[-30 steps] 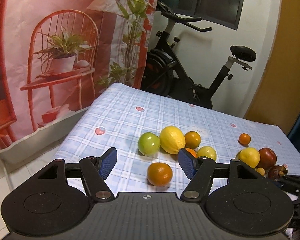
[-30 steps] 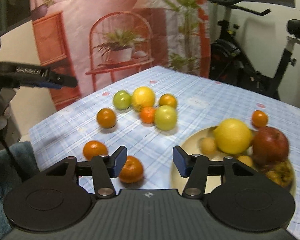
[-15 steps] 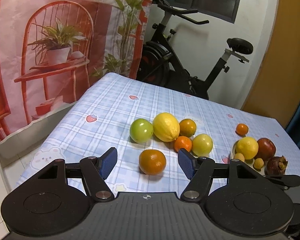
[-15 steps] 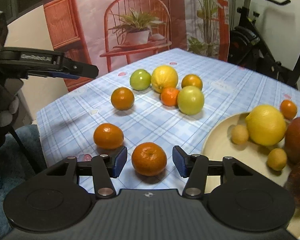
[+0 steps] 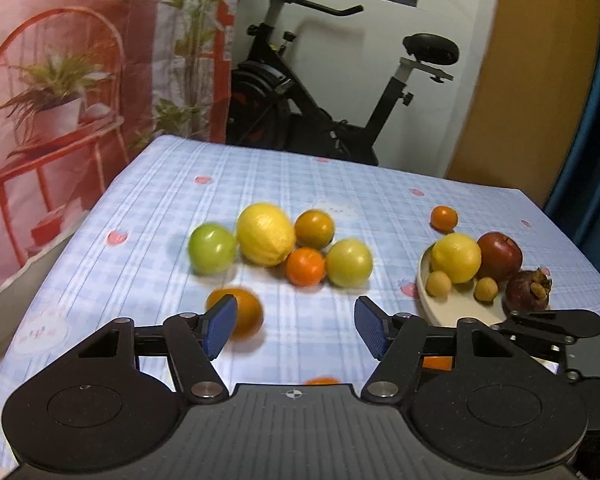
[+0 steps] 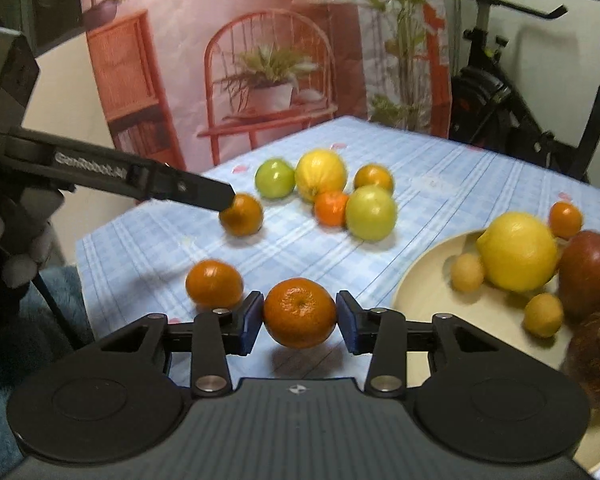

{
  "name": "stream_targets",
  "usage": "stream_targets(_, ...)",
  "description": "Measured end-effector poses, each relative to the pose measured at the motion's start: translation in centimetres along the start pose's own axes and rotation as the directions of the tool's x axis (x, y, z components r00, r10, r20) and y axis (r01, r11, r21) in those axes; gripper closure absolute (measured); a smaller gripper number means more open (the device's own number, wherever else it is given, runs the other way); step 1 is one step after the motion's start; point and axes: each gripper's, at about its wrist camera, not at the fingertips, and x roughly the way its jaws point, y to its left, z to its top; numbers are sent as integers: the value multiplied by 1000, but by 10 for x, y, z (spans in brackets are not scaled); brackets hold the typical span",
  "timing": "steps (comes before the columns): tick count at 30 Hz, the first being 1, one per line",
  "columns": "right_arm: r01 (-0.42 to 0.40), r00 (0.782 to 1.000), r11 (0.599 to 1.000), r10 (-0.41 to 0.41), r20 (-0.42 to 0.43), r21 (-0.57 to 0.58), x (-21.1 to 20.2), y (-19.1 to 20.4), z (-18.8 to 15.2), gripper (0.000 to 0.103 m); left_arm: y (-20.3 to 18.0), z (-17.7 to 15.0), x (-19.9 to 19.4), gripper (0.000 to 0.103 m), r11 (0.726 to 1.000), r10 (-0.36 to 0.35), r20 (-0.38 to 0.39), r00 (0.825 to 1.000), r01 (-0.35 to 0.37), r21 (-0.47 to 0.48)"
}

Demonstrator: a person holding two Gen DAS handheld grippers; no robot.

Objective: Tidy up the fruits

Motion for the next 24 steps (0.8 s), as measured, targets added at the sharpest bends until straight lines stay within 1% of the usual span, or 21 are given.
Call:
stream_targets(1,4,1000,1000,-4,13,8,-3,-2,1,61,-2,3,3,48,1000,-4,4,1000,4,9)
stream_targets(2,10,1000,1000,-11,26,16,-6,-4,2,61,-4,7,7,61,1000,-8,7,1000,8,19)
stream_targets(4,27,998,999,-29,48,31,-13,-8,4,61,-10,15,20,68,999,-10,4,1000,10,46)
stream_targets(6,40,997,998,-43,64,48,-19,-13,5,61,-14,22,35,68,998,-20,2,1000,19,58)
stream_targets(9,57,995,996,-63,83,72,-27,-21,6,61,-20,31,56,70,997,-56,-5,998,56,59)
stream_targets(11,62,993,994,-70,92,88,-32,-25,6,61,-21,37,72,74,997,-66,-17,998,67,43)
stream_targets(15,67,991,992,-78,105,108,-38,-31,7,61,-19,42,94,75,997,-71,-49,996,71,11)
stream_targets(19,65,991,991,-78,108,119,-40,-35,6,61,-14,44,105,75,997,-78,-82,994,78,1)
stream_targets(21,63,991,990,-77,107,125,-39,-36,6,61,-12,43,107,74,997,-75,-91,993,76,8)
stream_targets(24,62,992,990,-76,105,131,-38,-37,4,61,-7,44,107,74,996,-91,-96,991,91,-1)
